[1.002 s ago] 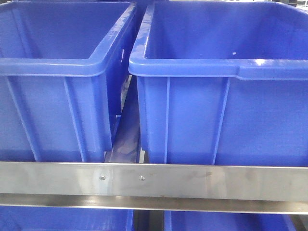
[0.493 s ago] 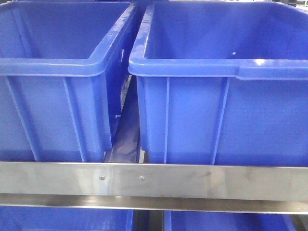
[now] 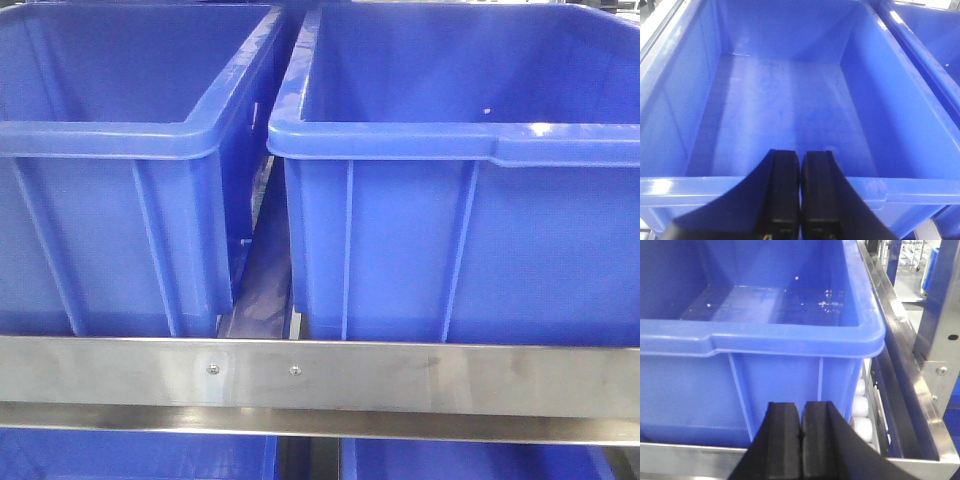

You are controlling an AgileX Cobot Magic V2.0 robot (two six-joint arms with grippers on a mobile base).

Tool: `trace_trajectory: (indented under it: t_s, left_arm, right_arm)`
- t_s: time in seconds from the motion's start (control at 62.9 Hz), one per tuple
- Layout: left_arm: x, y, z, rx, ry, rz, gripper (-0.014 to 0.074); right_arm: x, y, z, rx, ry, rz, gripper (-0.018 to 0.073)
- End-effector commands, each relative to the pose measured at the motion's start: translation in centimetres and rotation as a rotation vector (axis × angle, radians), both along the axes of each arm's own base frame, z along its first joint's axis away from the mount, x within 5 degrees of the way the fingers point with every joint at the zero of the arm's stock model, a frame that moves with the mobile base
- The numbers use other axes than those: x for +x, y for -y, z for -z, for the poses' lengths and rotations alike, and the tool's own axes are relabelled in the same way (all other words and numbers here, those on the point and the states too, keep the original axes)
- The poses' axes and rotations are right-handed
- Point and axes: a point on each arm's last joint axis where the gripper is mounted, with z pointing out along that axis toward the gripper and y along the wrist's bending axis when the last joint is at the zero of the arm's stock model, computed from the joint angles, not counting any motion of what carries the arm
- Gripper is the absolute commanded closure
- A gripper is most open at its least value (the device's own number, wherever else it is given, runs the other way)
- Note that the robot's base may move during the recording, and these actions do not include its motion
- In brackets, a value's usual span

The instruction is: Sort and place red and blue blocks on shelf

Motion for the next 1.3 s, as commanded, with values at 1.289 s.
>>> trace_trajectory:
  t_s: [1.289]
  left_arm:
    - [0.1,0.15,-1.65,-0.032,0.099,0.012,0.0467]
  right_arm:
    - [-0.24,0.05,-1.8,-0.016,0.151,0.007,0.0492]
